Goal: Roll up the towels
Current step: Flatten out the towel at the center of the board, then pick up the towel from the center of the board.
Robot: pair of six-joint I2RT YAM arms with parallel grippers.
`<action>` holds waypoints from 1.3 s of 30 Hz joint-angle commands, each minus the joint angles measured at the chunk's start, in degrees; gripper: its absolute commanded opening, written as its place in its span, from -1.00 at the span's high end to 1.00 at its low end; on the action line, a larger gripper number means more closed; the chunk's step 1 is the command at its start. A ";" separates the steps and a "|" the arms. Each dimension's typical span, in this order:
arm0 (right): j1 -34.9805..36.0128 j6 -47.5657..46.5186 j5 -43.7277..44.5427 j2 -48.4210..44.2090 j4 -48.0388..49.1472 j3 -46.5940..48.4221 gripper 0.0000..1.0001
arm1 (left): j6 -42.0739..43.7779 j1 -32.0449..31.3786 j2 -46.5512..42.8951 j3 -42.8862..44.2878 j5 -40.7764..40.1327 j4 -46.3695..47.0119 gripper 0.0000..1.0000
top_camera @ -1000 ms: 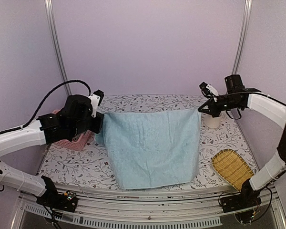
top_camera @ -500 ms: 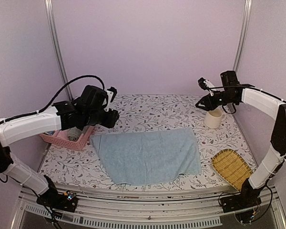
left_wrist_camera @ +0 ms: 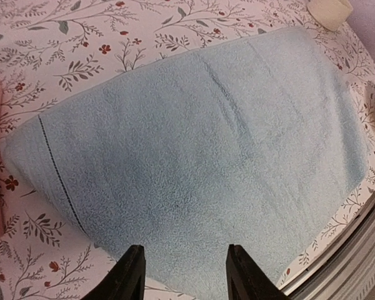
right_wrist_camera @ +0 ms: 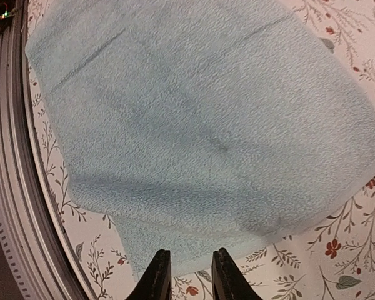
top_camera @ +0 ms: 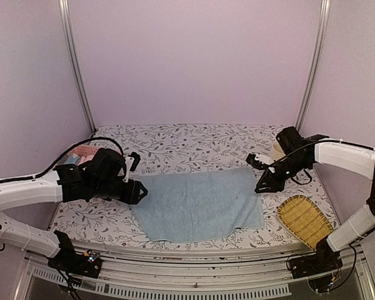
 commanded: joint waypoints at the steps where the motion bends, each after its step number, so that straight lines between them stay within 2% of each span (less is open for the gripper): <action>1: 3.53 -3.21 3.49 3.15 -3.73 -2.32 0.50 | -3.66 -0.59 -2.31 -2.24 2.05 -0.37 0.08; 6: 5.09 -4.02 6.81 10.14 -3.97 -2.43 0.57 | -4.60 -0.63 -4.98 -4.43 1.42 1.89 0.11; 11: 4.56 1.17 15.97 18.26 -0.60 0.61 0.72 | -4.85 -0.65 -5.70 -4.46 1.01 1.85 0.11; 17: -3.25 4.10 23.34 26.03 0.74 7.22 0.76 | -5.77 -0.62 -5.54 -4.82 0.54 1.31 0.09; 21: -6.71 4.06 29.01 26.16 1.68 7.01 0.77 | -6.47 -0.64 -5.51 -5.01 0.17 0.57 0.07; 27: -7.28 5.60 32.73 25.59 2.66 4.69 0.76 | -8.40 -0.62 -5.00 -6.46 -0.79 0.61 0.04; 31: -7.28 6.25 28.88 24.37 0.88 5.88 0.71 | -12.10 -0.56 -3.23 -6.91 -3.38 -1.80 0.01; 35: -7.22 6.57 23.33 20.17 -0.59 7.15 0.64 | -18.74 0.17 -0.99 -7.03 -8.07 -7.23 -0.16; 39: -6.94 6.05 18.94 15.67 -1.15 7.66 0.48 | -20.65 3.15 0.27 -8.55 -8.54 -6.53 -0.23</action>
